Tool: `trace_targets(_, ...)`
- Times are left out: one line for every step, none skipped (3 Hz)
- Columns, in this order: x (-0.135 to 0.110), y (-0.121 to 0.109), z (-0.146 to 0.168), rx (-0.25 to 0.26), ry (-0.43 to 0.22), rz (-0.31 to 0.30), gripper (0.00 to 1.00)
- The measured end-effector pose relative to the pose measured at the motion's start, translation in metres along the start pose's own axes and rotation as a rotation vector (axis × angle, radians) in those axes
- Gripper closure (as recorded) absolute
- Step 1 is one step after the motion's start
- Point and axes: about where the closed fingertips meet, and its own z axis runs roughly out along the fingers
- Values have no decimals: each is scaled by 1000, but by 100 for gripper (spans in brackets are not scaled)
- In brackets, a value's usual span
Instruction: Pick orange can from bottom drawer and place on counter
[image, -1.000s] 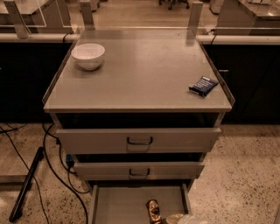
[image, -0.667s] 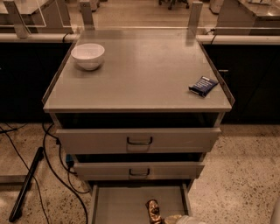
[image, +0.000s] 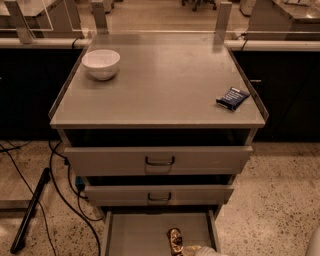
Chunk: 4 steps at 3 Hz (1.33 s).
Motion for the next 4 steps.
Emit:
trace_targets(-1,6,15,-15,-17,-3,86)
trace_targets(-2,8,23,-21,-26,-3,64)
trace_targets(-4,9,28,-20,-31,-2,39)
trace_targets(-7,8,33,-17,-33,-1,18)
